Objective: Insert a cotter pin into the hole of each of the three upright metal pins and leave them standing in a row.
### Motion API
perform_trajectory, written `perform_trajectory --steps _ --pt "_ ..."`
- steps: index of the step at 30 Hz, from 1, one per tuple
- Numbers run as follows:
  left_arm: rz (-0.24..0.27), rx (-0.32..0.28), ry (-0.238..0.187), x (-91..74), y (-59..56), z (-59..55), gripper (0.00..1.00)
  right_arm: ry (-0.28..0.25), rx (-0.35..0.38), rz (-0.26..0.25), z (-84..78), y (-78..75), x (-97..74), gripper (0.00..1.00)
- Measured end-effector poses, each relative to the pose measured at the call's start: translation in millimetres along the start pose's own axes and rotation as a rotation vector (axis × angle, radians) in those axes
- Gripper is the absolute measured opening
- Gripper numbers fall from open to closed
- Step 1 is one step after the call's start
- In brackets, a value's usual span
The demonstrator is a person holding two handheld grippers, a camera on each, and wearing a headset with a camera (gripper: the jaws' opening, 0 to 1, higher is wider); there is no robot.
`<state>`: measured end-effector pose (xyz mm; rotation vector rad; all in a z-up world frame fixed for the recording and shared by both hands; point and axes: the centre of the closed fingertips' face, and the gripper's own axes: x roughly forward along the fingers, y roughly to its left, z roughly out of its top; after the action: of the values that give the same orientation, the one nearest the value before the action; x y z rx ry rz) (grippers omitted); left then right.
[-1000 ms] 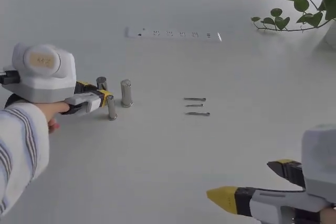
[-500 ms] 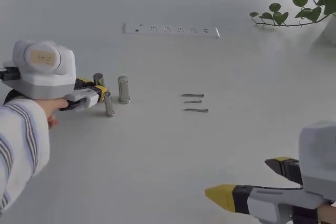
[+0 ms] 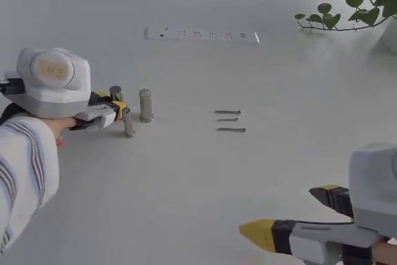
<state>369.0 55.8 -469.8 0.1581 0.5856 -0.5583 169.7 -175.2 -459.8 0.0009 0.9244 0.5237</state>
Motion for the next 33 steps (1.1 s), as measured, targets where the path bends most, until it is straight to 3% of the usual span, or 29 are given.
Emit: perform_trajectory --steps 9,18,30,33 --pt "0.006 0.014 0.016 -4.6 3.5 -1.5 0.09 0.001 -0.012 0.008 0.6 2.3 0.0 0.88" --pt "0.032 0.002 -0.002 -27.1 7.2 3.6 0.09 -0.008 -0.022 0.009 3.3 3.7 -0.6 0.88" --pt "0.053 0.016 -0.027 -69.4 -9.9 -3.6 0.09 -0.03 -0.045 0.031 7.2 12.8 -1.4 0.88" --pt "0.055 -0.013 -0.042 -77.9 -12.9 -7.0 0.09 -0.034 -0.051 0.034 7.5 14.6 -1.7 0.88"
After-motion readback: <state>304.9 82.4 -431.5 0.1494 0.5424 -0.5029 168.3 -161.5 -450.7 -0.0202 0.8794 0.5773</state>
